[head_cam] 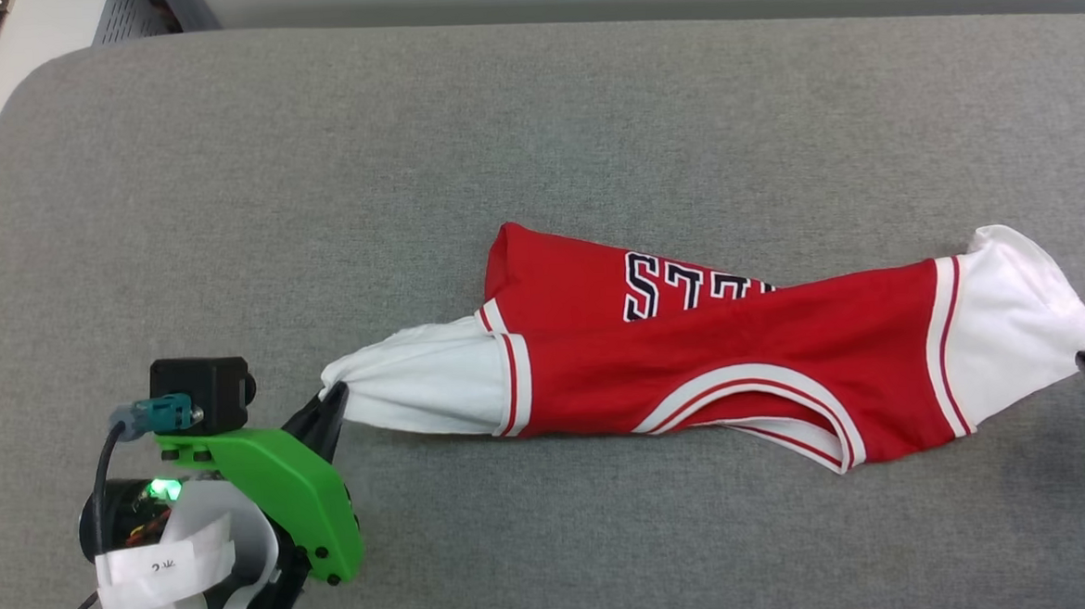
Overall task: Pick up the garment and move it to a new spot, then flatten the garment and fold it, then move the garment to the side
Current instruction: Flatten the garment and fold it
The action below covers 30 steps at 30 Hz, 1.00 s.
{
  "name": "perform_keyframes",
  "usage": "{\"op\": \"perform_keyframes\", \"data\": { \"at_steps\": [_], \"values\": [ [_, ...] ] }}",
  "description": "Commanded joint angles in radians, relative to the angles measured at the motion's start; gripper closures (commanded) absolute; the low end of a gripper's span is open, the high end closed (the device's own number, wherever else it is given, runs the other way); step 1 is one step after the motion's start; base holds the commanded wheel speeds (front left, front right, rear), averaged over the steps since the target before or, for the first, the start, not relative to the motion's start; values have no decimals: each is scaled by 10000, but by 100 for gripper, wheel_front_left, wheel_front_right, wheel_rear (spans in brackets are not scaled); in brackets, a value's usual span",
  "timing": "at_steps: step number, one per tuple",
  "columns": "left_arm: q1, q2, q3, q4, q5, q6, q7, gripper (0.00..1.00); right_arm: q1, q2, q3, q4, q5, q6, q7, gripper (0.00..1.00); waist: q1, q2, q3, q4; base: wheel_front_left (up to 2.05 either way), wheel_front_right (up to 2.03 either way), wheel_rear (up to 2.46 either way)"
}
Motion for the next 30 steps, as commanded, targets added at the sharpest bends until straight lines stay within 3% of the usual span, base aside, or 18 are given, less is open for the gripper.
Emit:
{"op": "perform_keyframes", "data": {
  "at_steps": [1,8,16,17,18,30],
  "values": [
    [13,52,10,-135,-73,61,30,100,-361,-114,-11,175,-21,-13,157,0,0,0,328,237,0,0,0],
    [-306,-49,-165,-370,-31,24,37,100,-1084,-585,287,1148,-276,-13,615,0,0,0,827,535,0,0,0],
    [-551,-196,-377,-231,-24,-53,-33,100,-1181,-599,948,1953,218,-13,906,0,0,0,1094,694,0,0,0],
    [-593,-196,-361,-136,-59,-73,-71,100,-959,-631,1306,2143,509,-13,1263,73,0,0,1104,697,0,0,0],
    [-600,-190,-347,-110,-69,-74,-82,100,-910,-641,1380,2156,589,-13,1325,100,0,0,1096,689,0,0,0],
    [-516,20,-182,241,-188,-141,-169,100,-762,-964,1147,1739,1042,-13,398,100,0,0,15,206,0,0,0]
  ]
}}
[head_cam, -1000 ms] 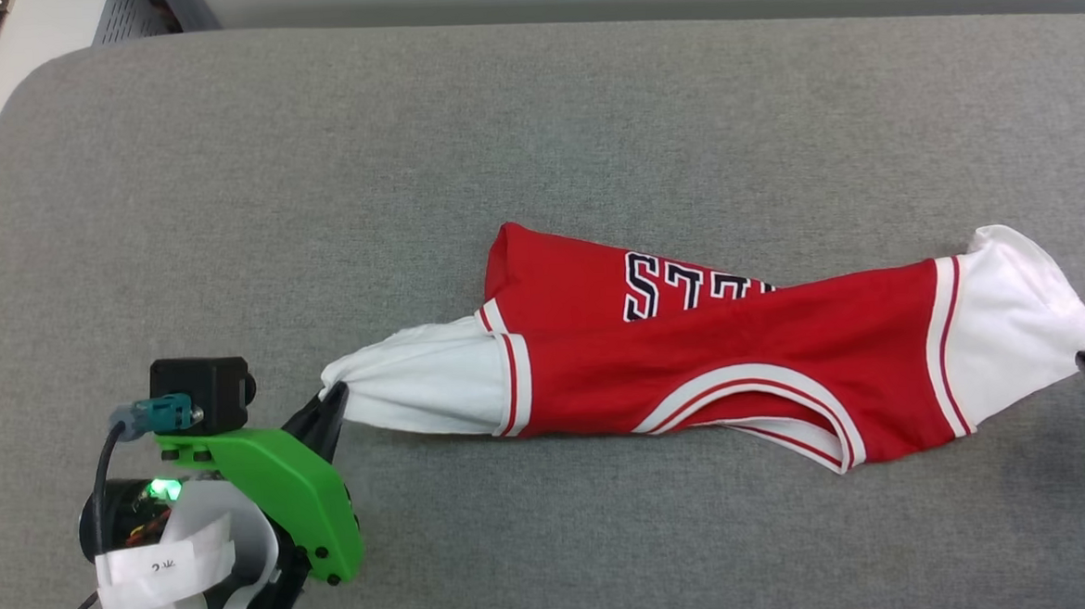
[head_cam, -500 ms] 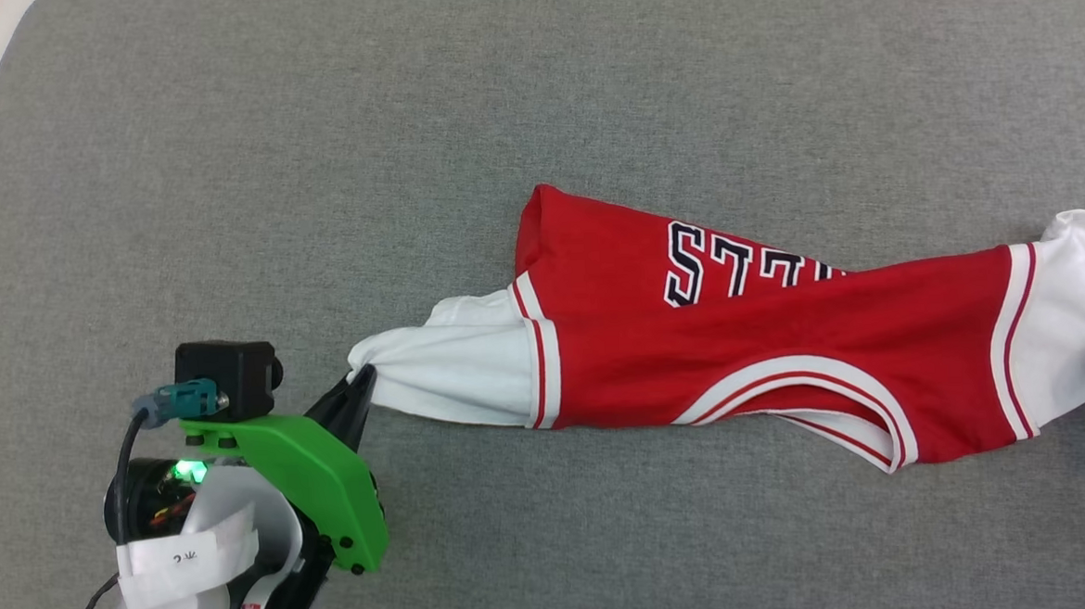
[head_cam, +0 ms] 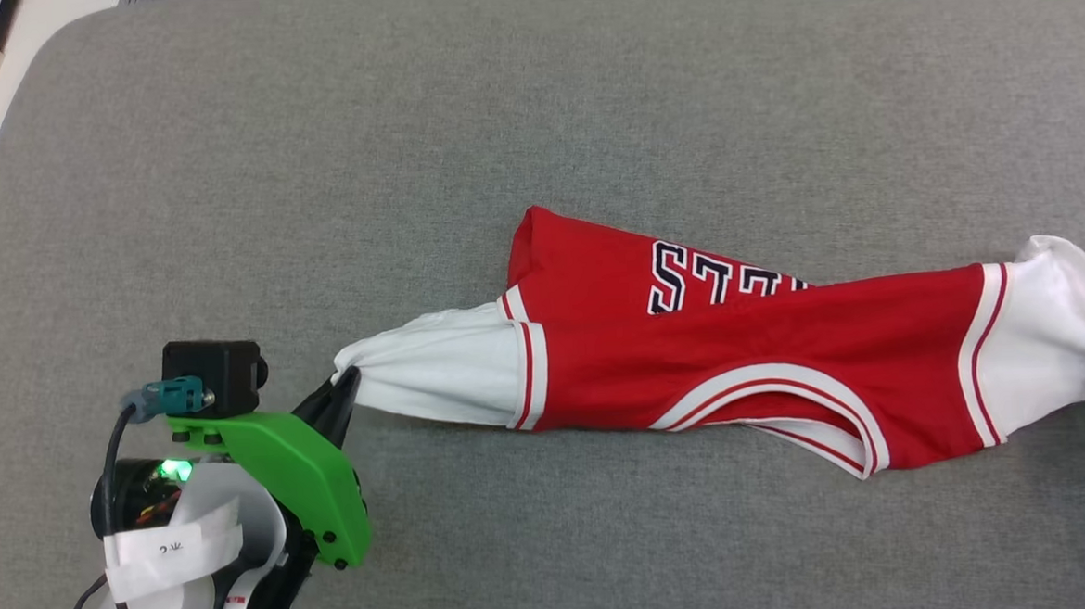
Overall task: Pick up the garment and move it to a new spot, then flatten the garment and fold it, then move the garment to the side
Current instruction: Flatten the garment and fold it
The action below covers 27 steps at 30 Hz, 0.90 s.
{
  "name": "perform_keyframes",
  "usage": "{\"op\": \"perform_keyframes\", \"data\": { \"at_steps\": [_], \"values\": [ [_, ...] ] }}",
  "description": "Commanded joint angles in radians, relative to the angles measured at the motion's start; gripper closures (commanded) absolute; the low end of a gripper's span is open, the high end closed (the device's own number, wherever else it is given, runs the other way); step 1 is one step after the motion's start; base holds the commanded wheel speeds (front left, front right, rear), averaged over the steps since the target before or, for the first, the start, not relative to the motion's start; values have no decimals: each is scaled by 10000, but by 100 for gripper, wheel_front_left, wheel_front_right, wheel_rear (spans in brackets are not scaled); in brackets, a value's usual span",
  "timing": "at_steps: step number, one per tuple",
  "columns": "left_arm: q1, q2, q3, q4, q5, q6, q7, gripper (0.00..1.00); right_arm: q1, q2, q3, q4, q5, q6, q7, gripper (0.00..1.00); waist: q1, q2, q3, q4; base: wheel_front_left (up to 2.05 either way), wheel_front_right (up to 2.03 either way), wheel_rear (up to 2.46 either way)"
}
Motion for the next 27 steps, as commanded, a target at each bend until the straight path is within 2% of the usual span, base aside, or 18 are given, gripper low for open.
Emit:
{"op": "perform_keyframes", "data": {
  "at_steps": [1,10,17,27],
  "values": [
    [-97,107,90,0,-54,-12,-55,100,215,-88,-96,-65,143,-7,-168,100,0,0,-496,-266,0,0,0],
    [-97,655,487,-232,-156,-29,200,100,363,-677,-744,-1296,1086,-7,-971,100,0,0,-1677,-788,0,0,0],
    [-274,1093,983,-848,-392,-5,500,100,427,-956,-1222,-2344,1698,-7,-1189,100,0,0,-2255,-1078,0,0,0],
    [-1089,1804,1945,-1719,-651,19,793,100,-738,-1368,-1583,-3060,2018,-7,-1677,100,0,0,-2706,-1442,0,0,0]
  ]
}}
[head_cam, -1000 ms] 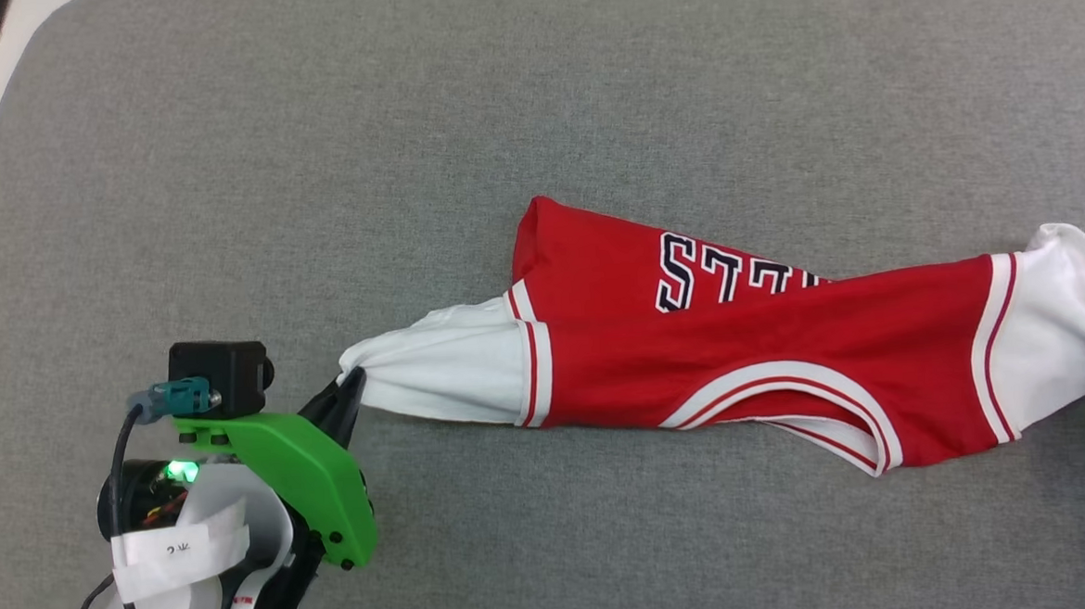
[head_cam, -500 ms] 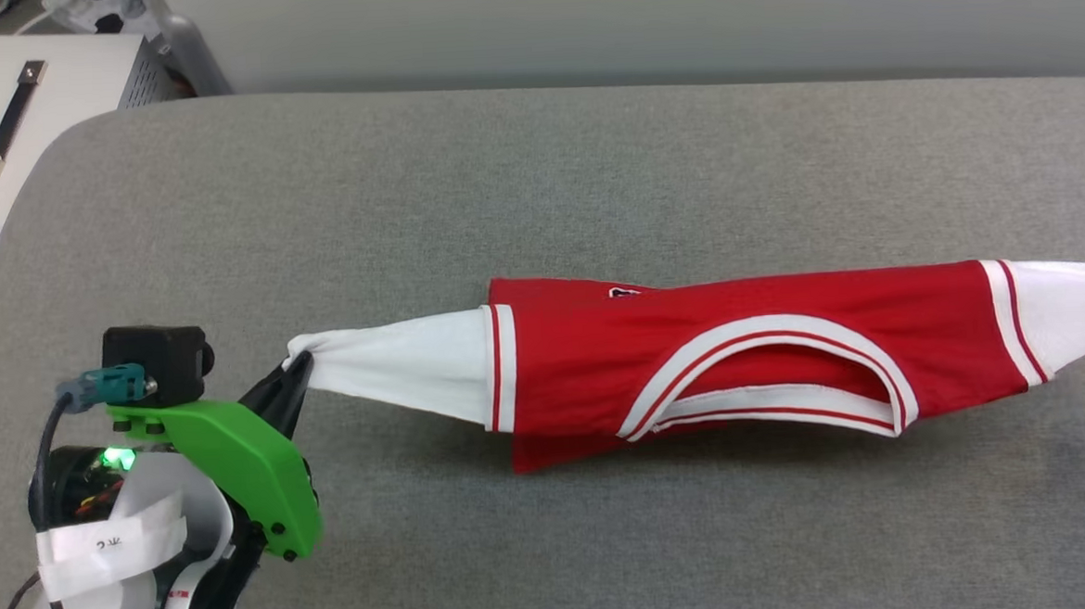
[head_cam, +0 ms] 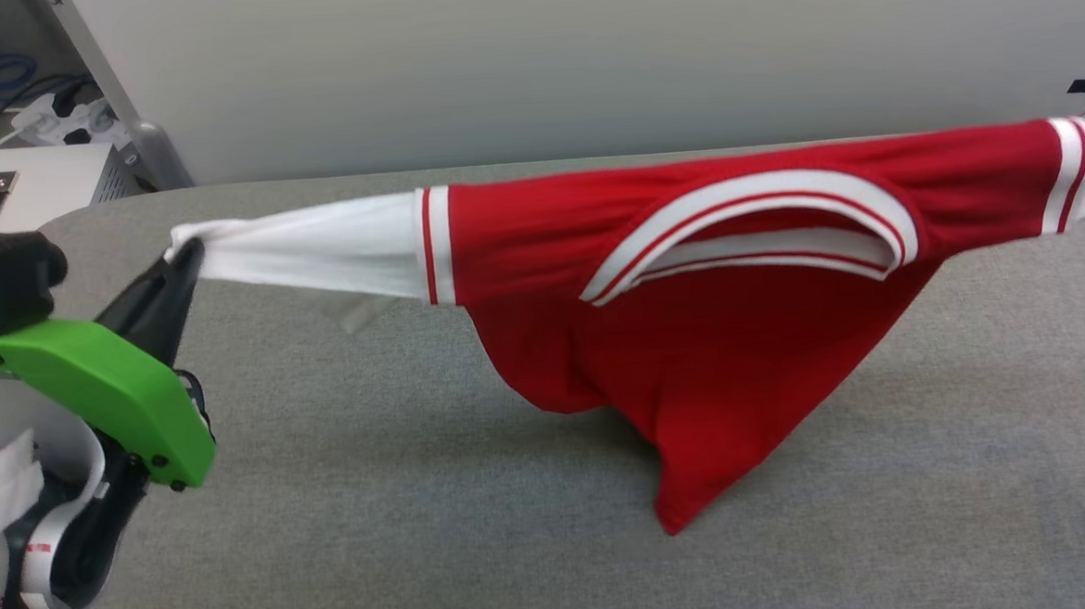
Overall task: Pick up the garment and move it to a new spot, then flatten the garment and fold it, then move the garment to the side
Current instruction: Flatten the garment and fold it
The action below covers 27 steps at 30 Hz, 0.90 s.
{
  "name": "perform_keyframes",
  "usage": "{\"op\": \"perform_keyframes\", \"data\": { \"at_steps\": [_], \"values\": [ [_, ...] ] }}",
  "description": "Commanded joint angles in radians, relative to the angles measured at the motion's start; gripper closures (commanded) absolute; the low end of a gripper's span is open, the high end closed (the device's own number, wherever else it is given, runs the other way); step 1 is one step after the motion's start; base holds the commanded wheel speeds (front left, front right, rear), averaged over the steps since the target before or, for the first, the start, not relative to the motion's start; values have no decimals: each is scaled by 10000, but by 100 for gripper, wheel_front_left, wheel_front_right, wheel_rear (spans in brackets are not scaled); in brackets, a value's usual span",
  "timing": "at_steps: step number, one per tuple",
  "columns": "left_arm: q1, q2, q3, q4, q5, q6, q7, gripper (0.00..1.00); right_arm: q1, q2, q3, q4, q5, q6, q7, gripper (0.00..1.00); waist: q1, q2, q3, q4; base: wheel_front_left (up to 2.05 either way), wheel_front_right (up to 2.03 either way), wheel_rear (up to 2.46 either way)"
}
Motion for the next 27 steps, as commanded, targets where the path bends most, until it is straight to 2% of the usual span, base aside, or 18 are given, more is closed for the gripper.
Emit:
{"op": "perform_keyframes", "data": {
  "at_steps": [1,9,15,21,27],
  "values": [
    [-286,176,223,-50,-87,27,-20,100,-300,-153,-88,-26,62,-21,-138,100,0,0,-145,-149,0,0,0],
    [-1352,244,668,-181,-405,-119,-267,100,-1456,-395,145,118,162,-21,-715,100,0,0,-123,-326,0,0,0],
    [-2429,261,868,418,-591,-425,-687,100,-2311,-450,409,516,52,-21,-1208,100,0,0,195,-415,0,0,0],
    [-3847,515,899,1193,-606,-810,-879,100,-3627,-517,689,1080,-391,-21,-1723,100,0,0,1029,-517,0,0,0],
    [-5954,817,854,2282,-584,-1230,-1012,100,-5553,-389,1081,1780,-783,-21,-2014,100,0,0,2302,-574,0,0,0]
  ]
}}
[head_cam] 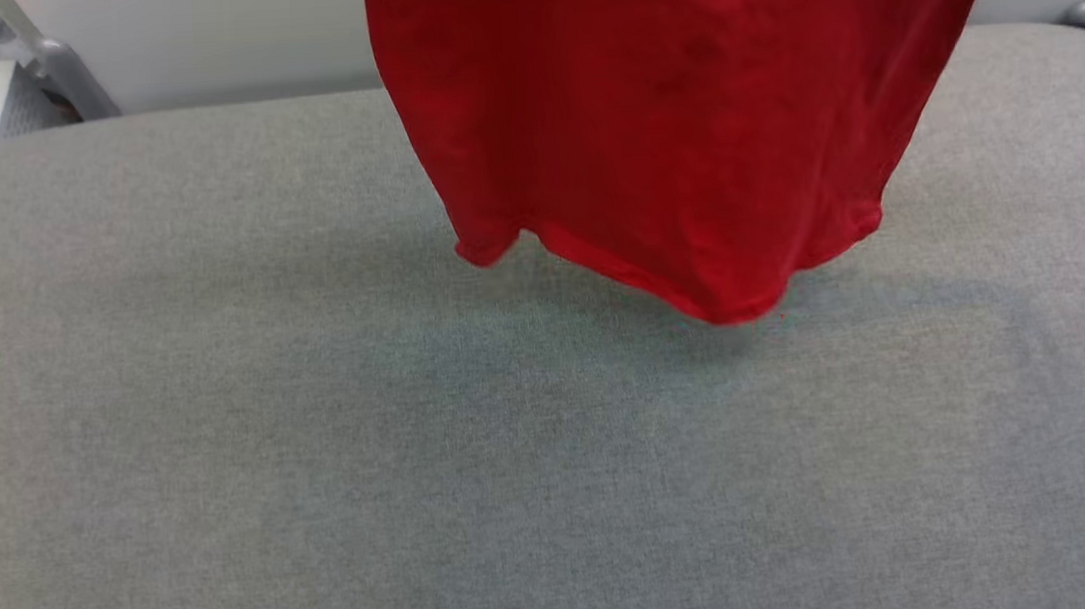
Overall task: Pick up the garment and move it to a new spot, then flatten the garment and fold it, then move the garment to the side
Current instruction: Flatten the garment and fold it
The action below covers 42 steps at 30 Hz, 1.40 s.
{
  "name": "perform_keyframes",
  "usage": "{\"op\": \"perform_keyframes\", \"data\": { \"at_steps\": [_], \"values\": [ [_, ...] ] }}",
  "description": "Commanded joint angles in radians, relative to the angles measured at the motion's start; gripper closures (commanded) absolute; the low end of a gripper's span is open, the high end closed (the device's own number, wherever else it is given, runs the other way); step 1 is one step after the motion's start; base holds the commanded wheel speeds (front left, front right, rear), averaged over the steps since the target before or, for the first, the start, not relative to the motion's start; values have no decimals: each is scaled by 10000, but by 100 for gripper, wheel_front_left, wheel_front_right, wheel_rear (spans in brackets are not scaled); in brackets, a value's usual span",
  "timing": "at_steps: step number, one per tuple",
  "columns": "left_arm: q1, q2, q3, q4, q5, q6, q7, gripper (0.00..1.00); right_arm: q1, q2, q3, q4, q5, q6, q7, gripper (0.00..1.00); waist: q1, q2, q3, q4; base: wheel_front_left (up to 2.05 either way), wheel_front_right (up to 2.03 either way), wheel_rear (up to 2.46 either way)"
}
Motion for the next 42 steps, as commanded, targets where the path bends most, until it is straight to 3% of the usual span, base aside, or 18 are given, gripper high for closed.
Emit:
{"op": "perform_keyframes", "data": {
  "at_steps": [1,10,14,24,33,42],
  "values": [
    [-634,277,71,384,161,-47,-93,100,-541,-60,-12,281,-210,-53,-143,100,0,-1,1114,-81,0,0,0],
    [-4622,249,-953,2619,1027,-861,-637,100,-4002,432,487,2067,-1084,-53,-1050,100,0,-1,3331,-132,0,0,0],
    [-6433,60,-1424,3817,1641,-1150,-1461,100,-5459,814,580,3185,-1606,-53,-1516,100,0,-1,4137,-201,0,0,0],
    [-9012,-640,-1863,6522,2406,-1325,-3804,100,-7898,1581,736,5670,-2758,-53,-2843,100,0,-1,5253,-232,0,0,0],
    [-8117,-956,-2084,7686,2056,-1526,-5262,100,-7577,1996,1106,6989,-2728,-53,-3862,100,0,-1,5151,25,0,0,0],
    [-5112,-1449,-2357,8206,1237,-1607,-6092,100,-5165,2068,2140,7315,-1769,-53,-3911,100,0,-1,4177,284,0,0,0]
  ]
}}
